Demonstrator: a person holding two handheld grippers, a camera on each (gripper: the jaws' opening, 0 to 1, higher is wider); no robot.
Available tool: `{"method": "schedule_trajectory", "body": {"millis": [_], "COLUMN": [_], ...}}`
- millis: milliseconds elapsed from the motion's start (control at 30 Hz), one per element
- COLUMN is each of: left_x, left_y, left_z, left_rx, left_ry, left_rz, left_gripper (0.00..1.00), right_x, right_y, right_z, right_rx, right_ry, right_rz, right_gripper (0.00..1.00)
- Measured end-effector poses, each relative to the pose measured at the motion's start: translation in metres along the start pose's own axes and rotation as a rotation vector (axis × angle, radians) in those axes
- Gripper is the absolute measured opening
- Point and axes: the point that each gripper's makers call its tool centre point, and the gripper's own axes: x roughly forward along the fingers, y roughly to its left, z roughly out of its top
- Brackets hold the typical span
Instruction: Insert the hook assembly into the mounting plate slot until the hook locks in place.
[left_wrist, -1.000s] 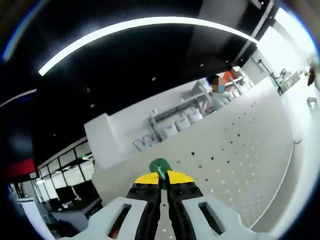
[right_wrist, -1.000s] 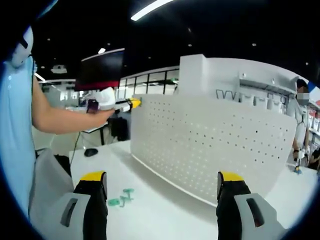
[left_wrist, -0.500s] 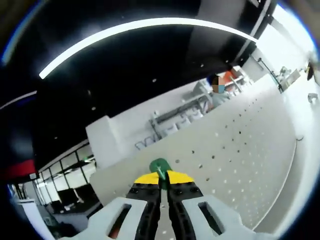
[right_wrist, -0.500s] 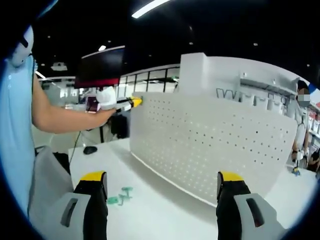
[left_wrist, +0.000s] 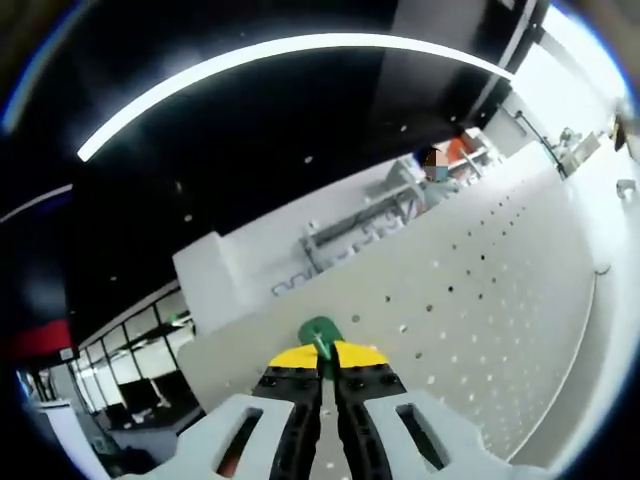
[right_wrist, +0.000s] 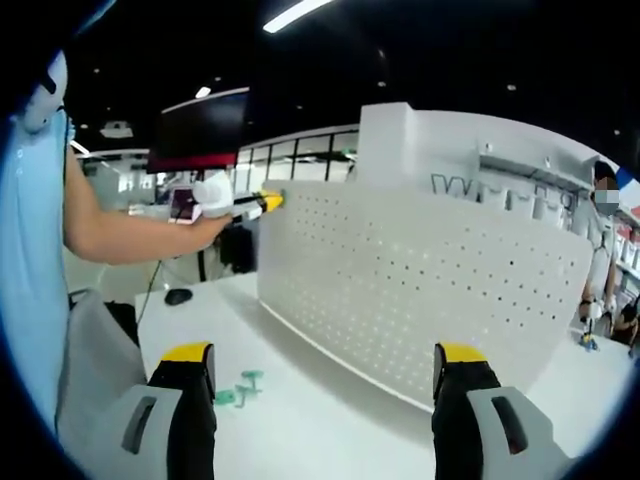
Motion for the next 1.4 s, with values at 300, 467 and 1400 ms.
{"method": "schedule_trajectory", "body": {"millis": [300,467,1400], "left_x": [0.002,0.002,0.005], "left_y": [0.000,0.000,-0.003], "left_z": [-0.001,-0.001,-0.010], "left_rx": [0.016,0.017,0.041], "left_ry": [-0.004,-0.005,0.015], "left_rz": [0.003,0.007,0.007], "left_gripper": [0.03,0.03,0.03], "right_x": [0.002,0.004,0.004], "right_y": [-0.001,0.001,0.000], "right_z": [0.001,0.000,-0.004], "right_rx": [-0.003,-0.003,-0.003], "right_ry": [0.004,0.007,0.019], "right_rz": [0.000,0.004,0.005], "right_gripper": [0.91,0.91,0.91]}}
